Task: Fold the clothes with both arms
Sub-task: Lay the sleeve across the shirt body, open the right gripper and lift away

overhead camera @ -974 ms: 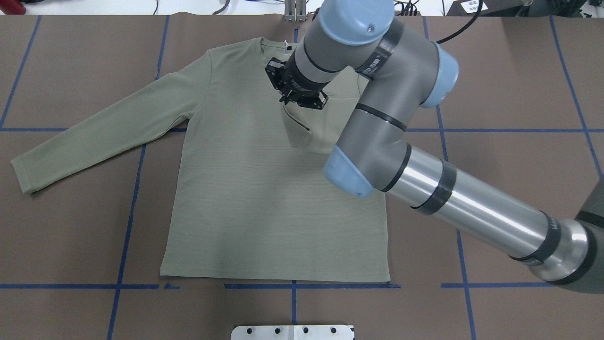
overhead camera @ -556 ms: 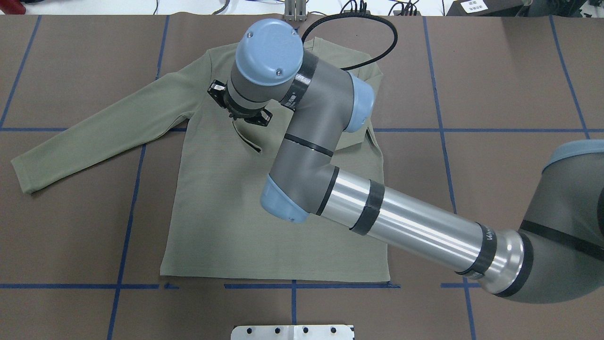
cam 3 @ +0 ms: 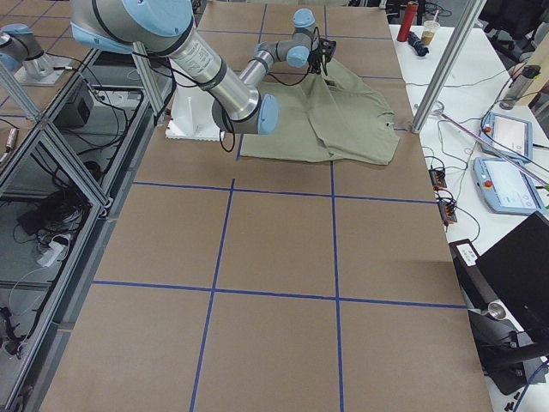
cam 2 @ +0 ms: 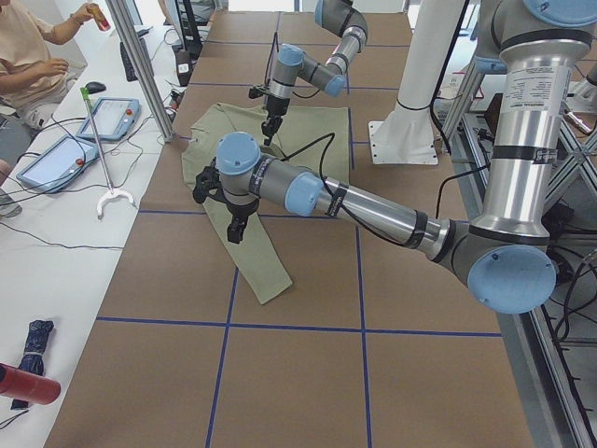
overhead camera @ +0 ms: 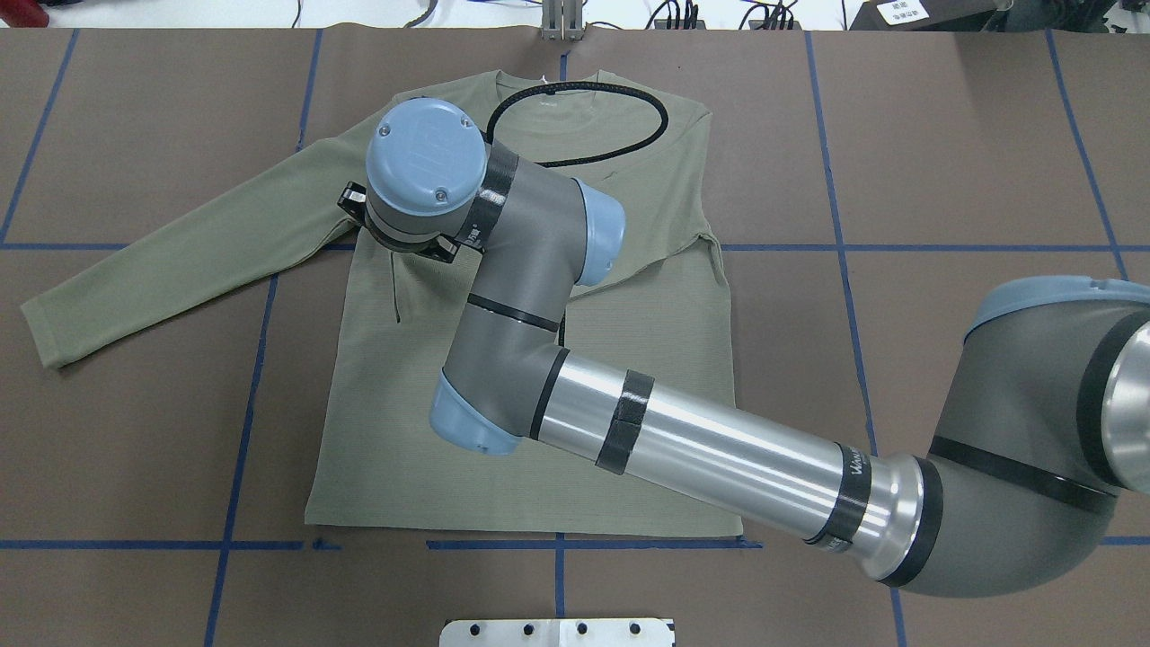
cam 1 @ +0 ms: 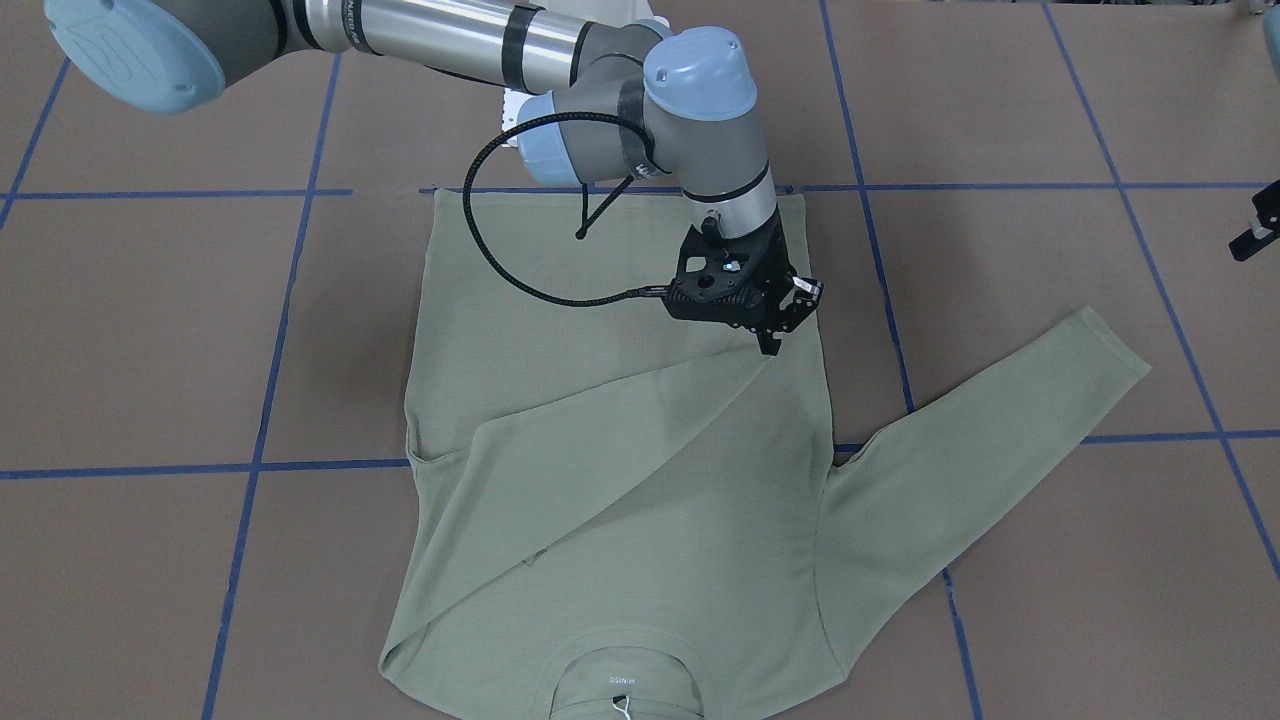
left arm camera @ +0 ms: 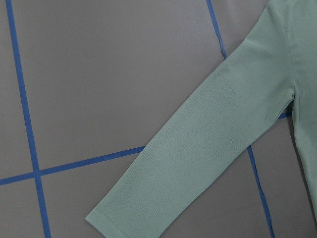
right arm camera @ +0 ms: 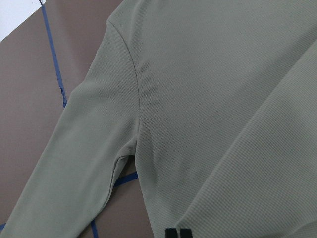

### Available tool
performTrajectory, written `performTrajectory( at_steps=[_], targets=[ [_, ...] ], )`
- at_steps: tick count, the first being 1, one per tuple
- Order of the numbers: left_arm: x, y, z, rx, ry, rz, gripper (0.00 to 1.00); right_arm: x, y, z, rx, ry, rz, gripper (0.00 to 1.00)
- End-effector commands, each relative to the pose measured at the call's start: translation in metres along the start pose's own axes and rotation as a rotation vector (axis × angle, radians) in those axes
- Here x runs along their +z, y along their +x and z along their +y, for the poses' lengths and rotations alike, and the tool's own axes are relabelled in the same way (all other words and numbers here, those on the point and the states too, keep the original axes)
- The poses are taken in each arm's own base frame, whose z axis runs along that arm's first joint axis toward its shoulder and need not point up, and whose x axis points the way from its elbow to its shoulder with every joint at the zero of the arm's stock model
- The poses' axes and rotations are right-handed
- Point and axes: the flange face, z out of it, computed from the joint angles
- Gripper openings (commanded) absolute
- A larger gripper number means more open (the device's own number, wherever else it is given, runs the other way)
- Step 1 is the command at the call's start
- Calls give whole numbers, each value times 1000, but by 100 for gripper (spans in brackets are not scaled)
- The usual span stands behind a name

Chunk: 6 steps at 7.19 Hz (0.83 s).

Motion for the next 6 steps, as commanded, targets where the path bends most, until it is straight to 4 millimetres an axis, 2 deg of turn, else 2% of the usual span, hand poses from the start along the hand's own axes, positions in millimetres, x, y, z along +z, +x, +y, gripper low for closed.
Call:
performTrajectory(
  at_steps=[1, 2, 3, 4, 5, 6],
  targets=[
    [0, 1, 0, 2, 1, 0, 100, 8, -24, 1, 0, 26, 4, 0],
    [-1, 2, -1, 3, 2, 1, 100, 18, -21, -2, -2, 38, -25, 0],
    [1, 2, -2, 5, 0, 2, 100, 23, -19, -4, -1, 49, -21, 47],
    [4, 0, -1, 1, -6, 3, 100, 23, -23, -5, 1, 52, -20, 67],
    [4, -1, -1, 0, -7, 3, 100, 25, -31, -5, 4, 53, -12, 68],
    [4, 0, -1, 0, -6, 3, 100, 25, -37, -4, 6, 58, -11, 75]
  ],
)
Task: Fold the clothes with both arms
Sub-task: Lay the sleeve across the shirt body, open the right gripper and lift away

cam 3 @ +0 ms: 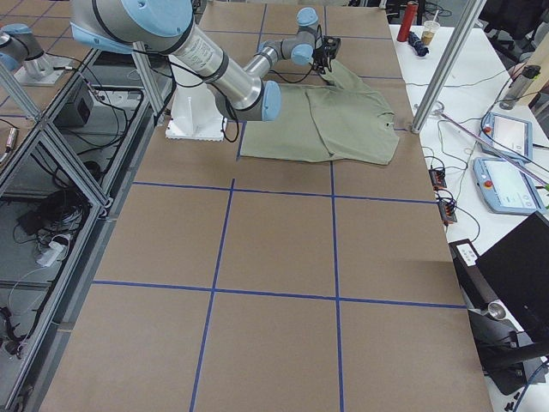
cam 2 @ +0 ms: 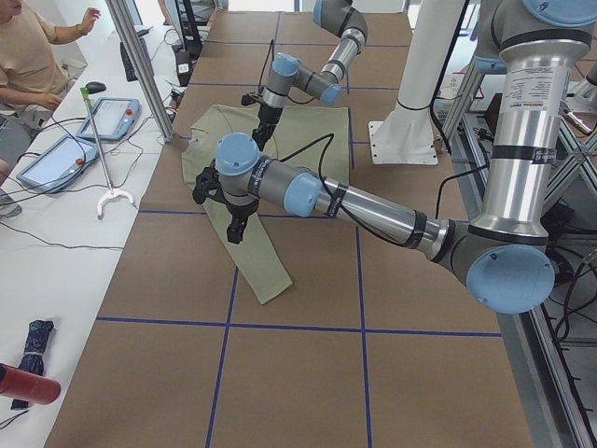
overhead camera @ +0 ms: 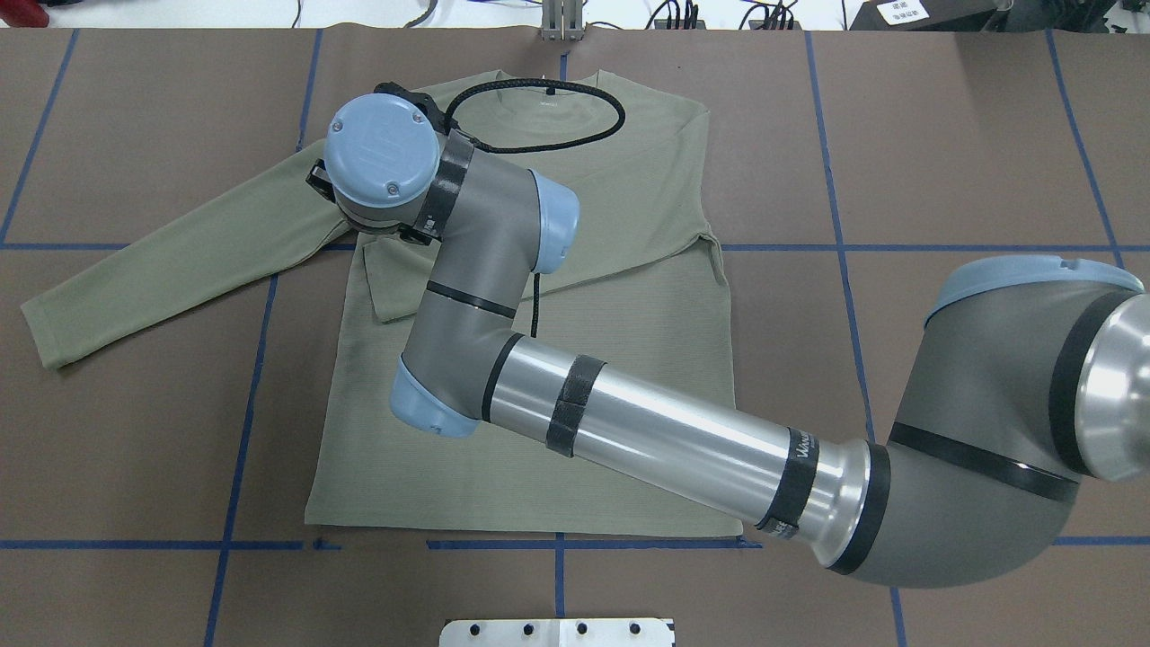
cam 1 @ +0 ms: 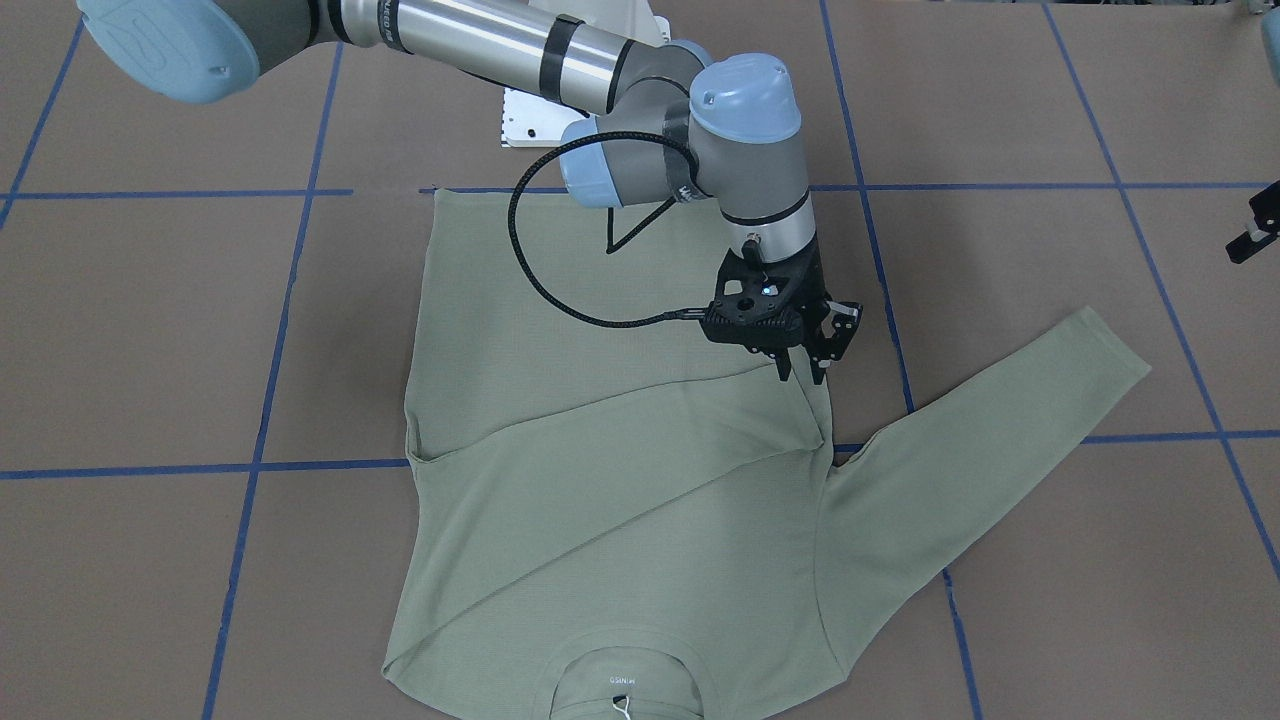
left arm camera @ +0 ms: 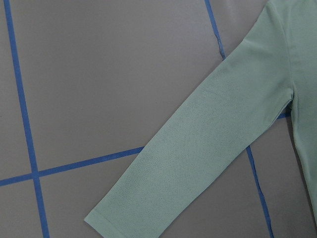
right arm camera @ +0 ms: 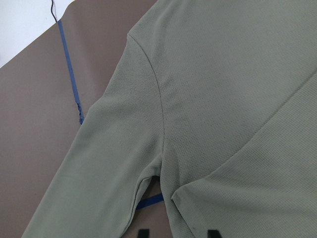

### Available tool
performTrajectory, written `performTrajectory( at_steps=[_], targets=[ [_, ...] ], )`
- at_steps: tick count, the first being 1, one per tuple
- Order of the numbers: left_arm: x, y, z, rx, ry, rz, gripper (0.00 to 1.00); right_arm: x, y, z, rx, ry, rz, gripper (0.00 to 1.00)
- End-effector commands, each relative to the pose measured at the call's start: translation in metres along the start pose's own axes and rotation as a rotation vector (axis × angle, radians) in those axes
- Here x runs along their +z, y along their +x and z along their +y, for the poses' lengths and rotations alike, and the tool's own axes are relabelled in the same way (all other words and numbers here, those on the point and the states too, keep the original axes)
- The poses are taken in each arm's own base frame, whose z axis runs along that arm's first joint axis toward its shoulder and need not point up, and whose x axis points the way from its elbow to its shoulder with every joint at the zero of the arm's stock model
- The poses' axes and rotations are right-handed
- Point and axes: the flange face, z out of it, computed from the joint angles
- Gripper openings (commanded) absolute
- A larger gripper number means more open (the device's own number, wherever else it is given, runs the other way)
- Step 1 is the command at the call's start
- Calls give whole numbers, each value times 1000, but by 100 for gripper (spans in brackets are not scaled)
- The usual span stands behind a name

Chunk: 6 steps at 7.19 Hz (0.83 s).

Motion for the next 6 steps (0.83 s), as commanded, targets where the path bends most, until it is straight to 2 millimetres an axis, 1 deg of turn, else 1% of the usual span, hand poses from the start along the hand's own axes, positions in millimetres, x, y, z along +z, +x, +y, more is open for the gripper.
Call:
performTrajectory(
  at_steps=[1, 2, 3, 4, 5, 6],
  targets=[
    [-2, 3, -1, 19, 12, 2, 100, -6, -16, 1, 13, 6, -9, 84],
    [1, 10, -2, 64, 32, 23, 100, -11, -15, -8, 38, 13, -16, 89],
    [21, 9, -2, 59, -5, 38, 100, -18, -1, -27, 49, 16, -26, 89],
    [40, 5, -3, 54, -39, 39, 100, -26, 46, -45, 54, 1, -33, 91],
    [60, -18, -7, -24, -74, 38, 100, -48, 97, -82, 73, -27, -5, 97],
    [95, -1, -14, -79, -102, 50, 100, -71, 139, -117, 94, -51, 9, 98]
  ],
)
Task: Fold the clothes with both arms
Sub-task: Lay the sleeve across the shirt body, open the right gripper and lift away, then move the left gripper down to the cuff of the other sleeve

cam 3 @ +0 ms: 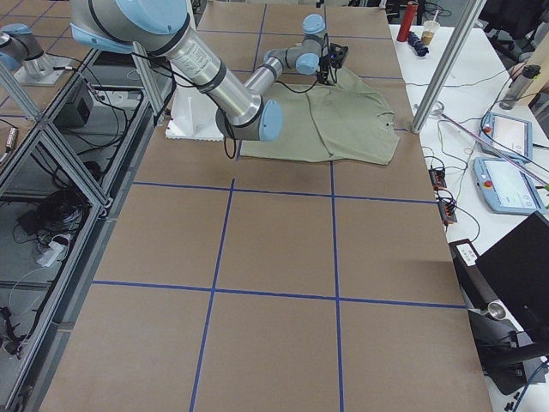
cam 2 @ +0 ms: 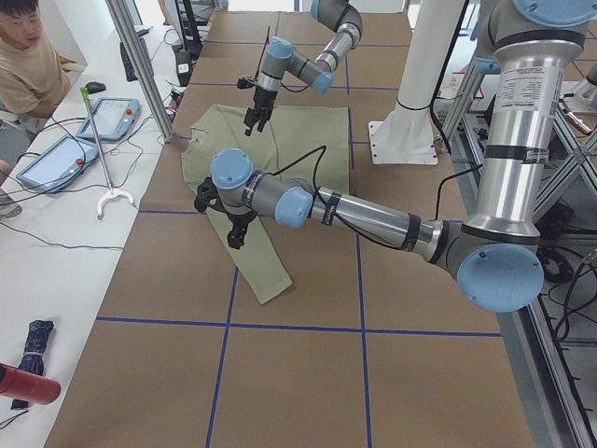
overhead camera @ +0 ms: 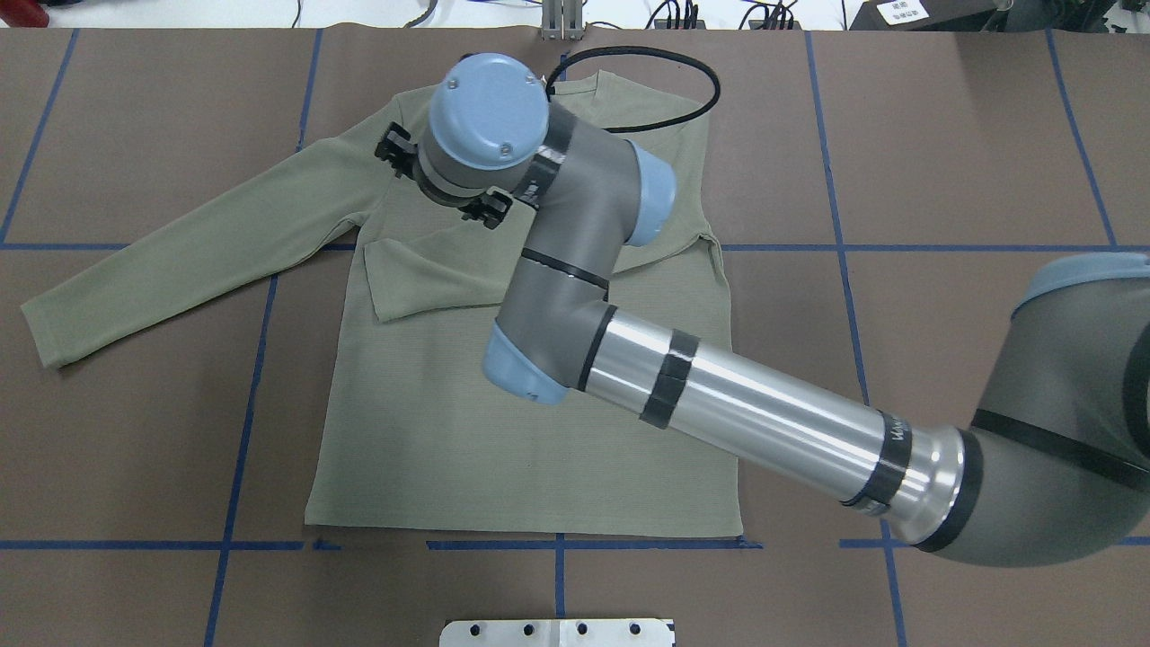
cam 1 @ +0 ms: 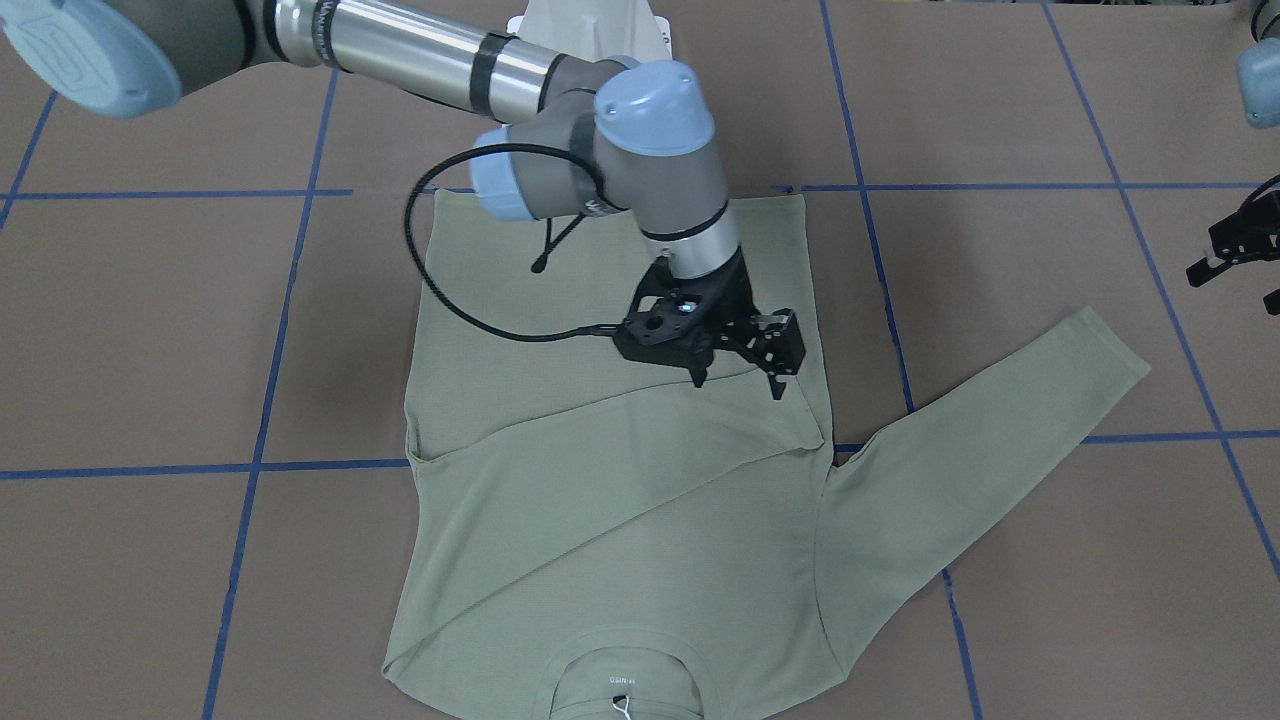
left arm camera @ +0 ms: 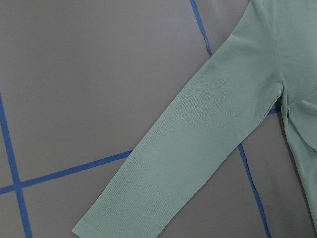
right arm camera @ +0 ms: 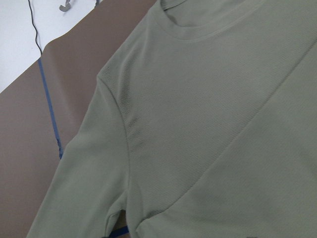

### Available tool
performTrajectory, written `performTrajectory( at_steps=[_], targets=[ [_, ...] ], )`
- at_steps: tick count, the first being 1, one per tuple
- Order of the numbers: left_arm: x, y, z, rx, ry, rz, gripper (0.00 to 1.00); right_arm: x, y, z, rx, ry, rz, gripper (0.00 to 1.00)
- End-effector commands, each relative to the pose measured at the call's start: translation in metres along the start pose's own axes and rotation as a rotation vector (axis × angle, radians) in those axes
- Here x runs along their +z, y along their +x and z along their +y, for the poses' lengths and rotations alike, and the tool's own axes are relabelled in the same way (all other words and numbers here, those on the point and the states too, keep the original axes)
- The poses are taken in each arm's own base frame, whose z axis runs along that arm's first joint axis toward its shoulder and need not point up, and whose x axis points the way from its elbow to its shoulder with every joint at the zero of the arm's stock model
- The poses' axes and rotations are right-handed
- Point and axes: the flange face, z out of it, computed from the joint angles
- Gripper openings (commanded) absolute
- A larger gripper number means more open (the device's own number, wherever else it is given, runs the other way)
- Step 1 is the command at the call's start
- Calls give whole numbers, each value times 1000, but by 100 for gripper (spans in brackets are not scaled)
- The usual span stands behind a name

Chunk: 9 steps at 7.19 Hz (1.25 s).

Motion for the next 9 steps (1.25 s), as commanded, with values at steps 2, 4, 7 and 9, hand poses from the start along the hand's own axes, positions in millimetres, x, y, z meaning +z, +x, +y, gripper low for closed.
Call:
performTrajectory(
  at_steps=[2, 4, 7, 9],
  targets=[
    [94, -31, -5, -141, -44, 21, 100, -84, 129, -124, 57, -46, 21, 99],
    [138, -69, 10, -128, -53, -28, 97, -137, 215, -195, -26, -111, 50, 99],
    [173, -83, 26, -138, -109, -61, 76, -149, 250, -212, -83, -111, 66, 99],
    [180, -93, 34, -150, -121, -83, 74, -150, 250, -211, -83, -108, 66, 99]
  ],
)
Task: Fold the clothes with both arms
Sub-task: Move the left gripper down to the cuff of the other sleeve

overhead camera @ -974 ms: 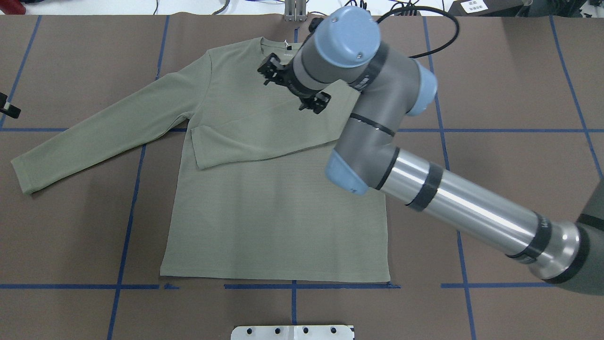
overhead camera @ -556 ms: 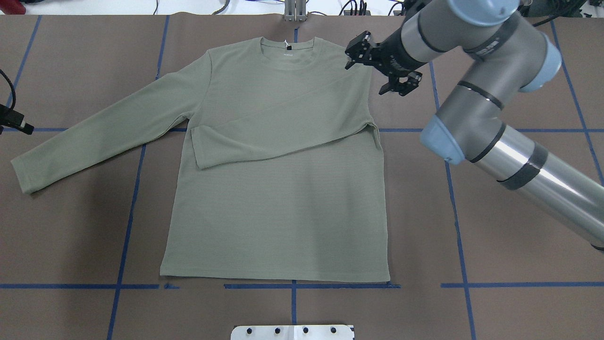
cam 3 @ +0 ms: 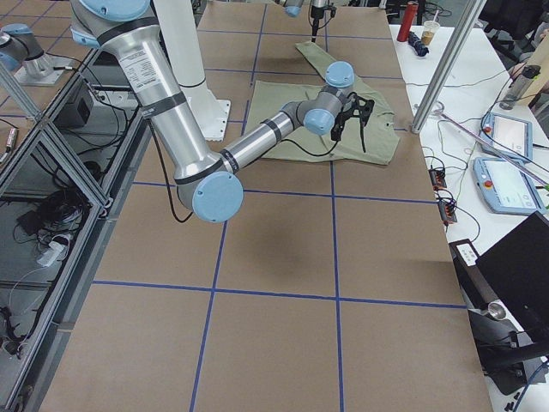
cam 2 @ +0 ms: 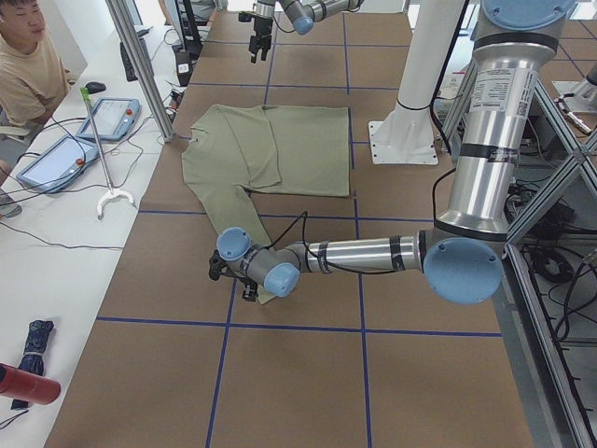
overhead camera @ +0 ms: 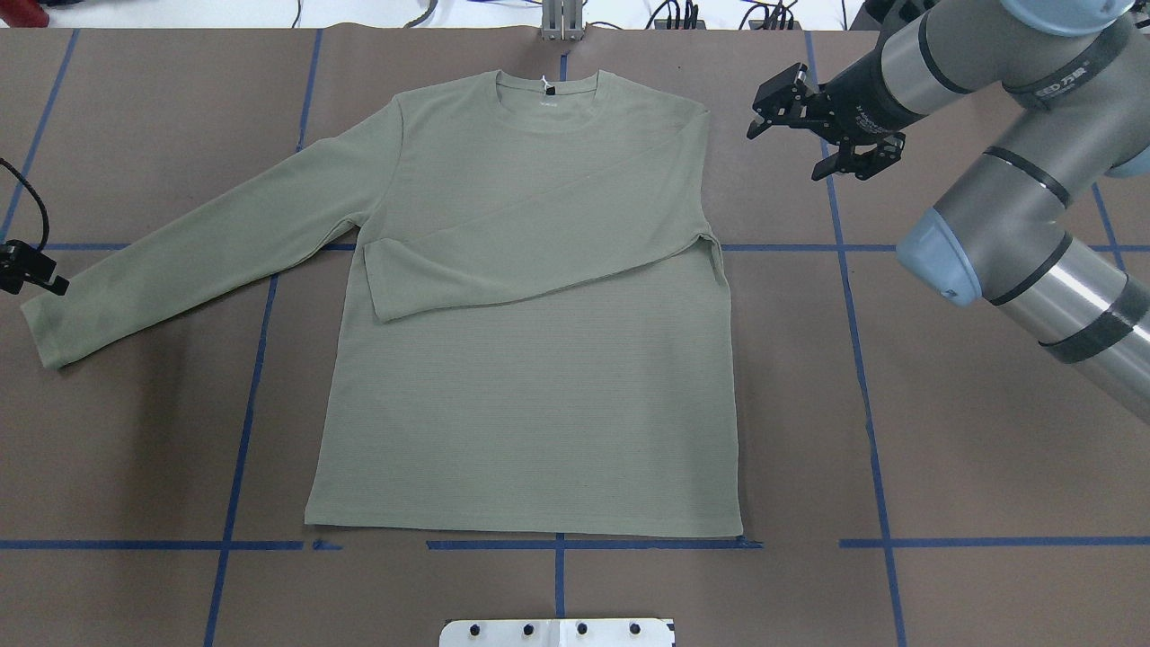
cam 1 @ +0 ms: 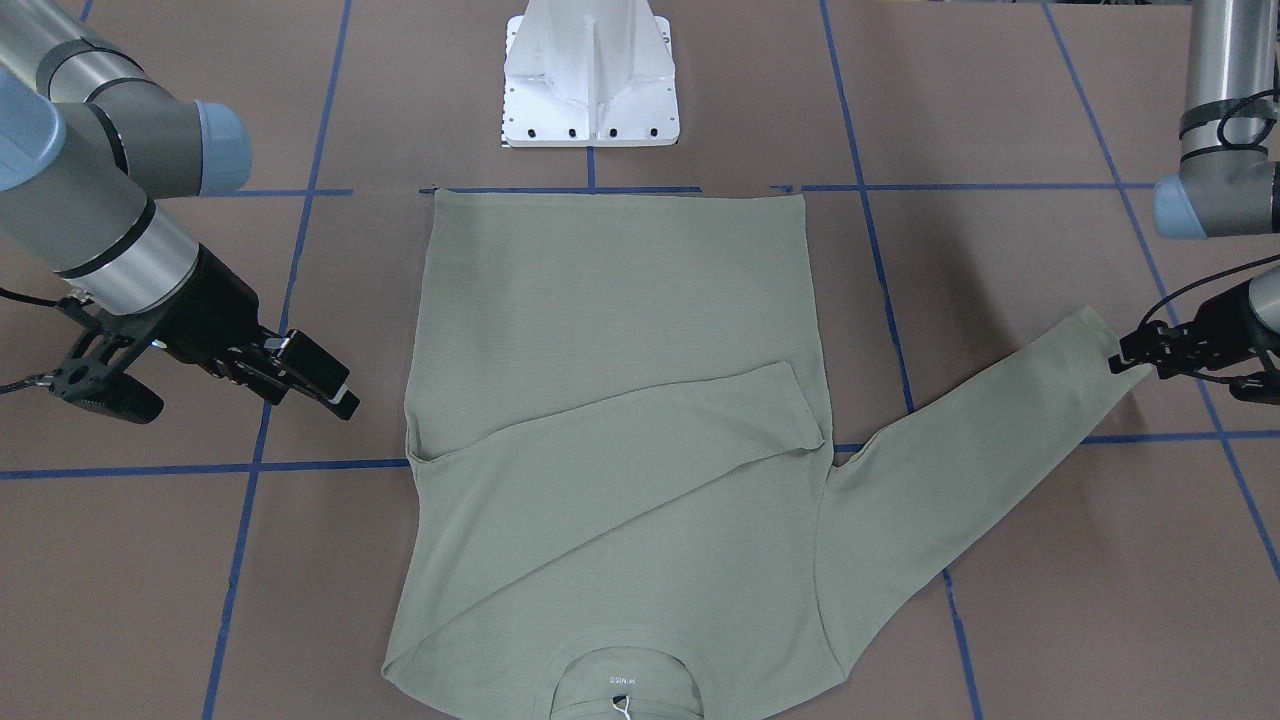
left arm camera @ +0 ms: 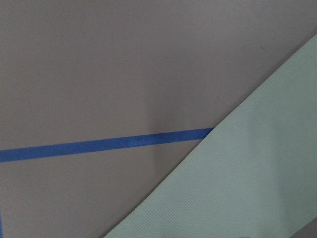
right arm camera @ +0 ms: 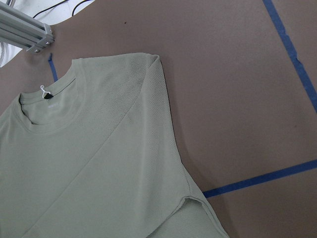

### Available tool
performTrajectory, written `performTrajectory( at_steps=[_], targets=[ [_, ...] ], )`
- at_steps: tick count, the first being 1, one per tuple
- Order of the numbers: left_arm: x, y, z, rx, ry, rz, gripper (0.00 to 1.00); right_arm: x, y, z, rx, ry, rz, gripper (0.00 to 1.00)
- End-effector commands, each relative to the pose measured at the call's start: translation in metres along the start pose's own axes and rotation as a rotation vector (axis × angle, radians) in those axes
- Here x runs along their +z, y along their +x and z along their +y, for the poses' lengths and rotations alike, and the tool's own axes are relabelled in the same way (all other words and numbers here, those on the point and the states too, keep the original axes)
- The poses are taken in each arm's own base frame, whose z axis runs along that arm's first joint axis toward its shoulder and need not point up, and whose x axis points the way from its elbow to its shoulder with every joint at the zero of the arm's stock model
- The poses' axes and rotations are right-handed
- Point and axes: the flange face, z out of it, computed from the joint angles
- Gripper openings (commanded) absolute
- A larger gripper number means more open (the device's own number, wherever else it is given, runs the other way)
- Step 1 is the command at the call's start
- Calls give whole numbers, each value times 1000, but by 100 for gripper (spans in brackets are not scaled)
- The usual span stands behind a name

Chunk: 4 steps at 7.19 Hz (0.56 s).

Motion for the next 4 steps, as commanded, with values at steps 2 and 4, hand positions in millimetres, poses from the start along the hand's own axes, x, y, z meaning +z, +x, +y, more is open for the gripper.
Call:
performTrajectory(
  at_steps=[2, 4],
  targets=[
    [8, -14, 4, -8, 1, -48, 73, -3, 0, 2, -3, 4, -4, 99],
    [11, -18, 6, -11, -2, -44, 71, -3, 0, 1, -3, 5, -4, 99]
  ],
)
